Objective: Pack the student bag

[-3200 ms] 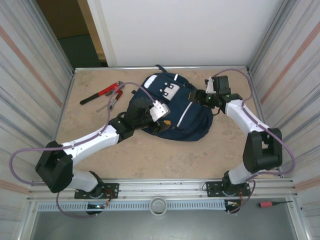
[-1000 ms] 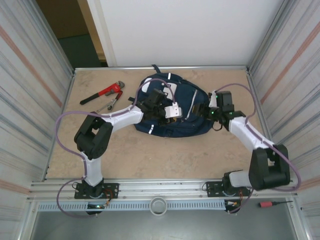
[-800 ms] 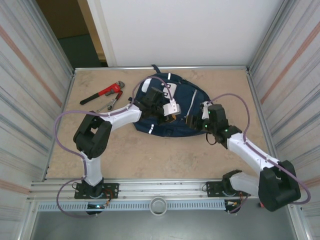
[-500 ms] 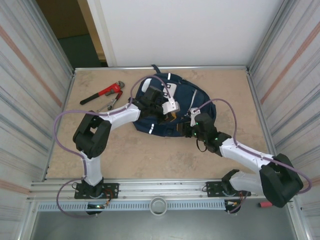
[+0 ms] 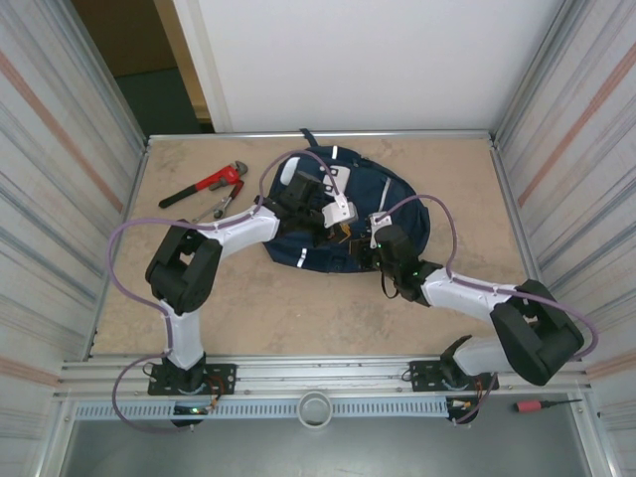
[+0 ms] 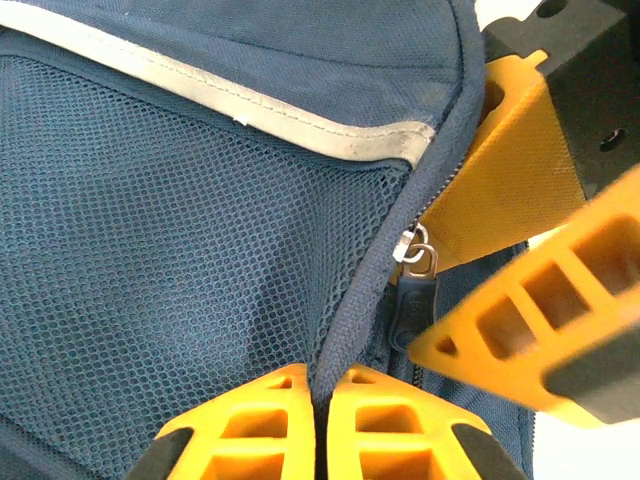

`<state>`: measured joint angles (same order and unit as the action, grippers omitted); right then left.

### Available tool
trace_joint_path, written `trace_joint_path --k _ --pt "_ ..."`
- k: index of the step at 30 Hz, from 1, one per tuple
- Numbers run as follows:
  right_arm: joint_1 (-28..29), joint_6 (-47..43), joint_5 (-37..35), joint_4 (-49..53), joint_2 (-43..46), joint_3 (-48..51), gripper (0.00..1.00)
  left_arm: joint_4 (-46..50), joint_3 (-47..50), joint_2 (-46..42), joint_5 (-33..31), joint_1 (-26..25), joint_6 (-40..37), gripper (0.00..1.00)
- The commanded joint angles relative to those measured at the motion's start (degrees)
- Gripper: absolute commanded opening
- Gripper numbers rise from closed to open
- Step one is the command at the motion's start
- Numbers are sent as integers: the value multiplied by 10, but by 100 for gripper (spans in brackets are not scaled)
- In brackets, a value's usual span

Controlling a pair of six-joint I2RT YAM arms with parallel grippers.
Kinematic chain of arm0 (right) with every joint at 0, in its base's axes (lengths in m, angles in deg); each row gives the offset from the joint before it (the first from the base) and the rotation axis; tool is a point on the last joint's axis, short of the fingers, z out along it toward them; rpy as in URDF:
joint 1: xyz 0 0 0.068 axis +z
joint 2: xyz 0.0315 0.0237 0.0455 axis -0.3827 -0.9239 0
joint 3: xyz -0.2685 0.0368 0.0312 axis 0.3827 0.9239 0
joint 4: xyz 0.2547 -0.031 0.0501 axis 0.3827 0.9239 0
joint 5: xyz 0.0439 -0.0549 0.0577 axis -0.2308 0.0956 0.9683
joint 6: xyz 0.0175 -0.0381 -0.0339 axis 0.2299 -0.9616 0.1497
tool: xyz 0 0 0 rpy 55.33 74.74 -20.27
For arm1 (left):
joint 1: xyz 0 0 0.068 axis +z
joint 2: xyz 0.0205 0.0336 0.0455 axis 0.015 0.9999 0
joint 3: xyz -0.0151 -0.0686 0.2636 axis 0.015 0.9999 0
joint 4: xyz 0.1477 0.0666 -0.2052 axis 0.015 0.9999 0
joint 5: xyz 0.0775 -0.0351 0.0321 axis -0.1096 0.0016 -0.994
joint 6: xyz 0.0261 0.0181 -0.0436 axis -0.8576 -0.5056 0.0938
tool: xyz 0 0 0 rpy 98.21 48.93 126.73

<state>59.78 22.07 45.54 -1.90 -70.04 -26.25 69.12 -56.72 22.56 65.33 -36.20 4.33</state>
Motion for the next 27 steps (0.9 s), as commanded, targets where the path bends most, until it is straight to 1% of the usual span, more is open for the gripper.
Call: trace_joint_path --k 1,4,6,9,10,15,19,22,24,27 --pt "2 -11 -30 -30 -25 -8 25 -2 -10 -4 54 -5 13 0" --pt "2 -12 -19 -41 -27 -3 18 0 -9 -4 51 -3 9 0" --pt "2 -13 -19 -43 -27 0 11 0 -8 -5 46 -3 8 0" --pt "-4 -12 -25 -26 -16 2 2 3 0 -12 53 4 -8 0" --pt "-7 -11 -26 -18 -10 4 0 3 5 -15 55 6 -18 0" --pt "-43 0 -31 54 45 17 0 5 27 -30 49 13 -87 0" --pt "-96 24 -19 123 98 31 0 9 35 -35 40 21 -123 0" --pt "-134 35 4 146 123 44 0 11 39 -42 45 31 -132 0" --pt "-148 30 16 153 137 47 0 5 48 -50 51 39 -139 0" --pt "-161 5 71 155 149 40 0 5 58 -58 44 46 -157 0"
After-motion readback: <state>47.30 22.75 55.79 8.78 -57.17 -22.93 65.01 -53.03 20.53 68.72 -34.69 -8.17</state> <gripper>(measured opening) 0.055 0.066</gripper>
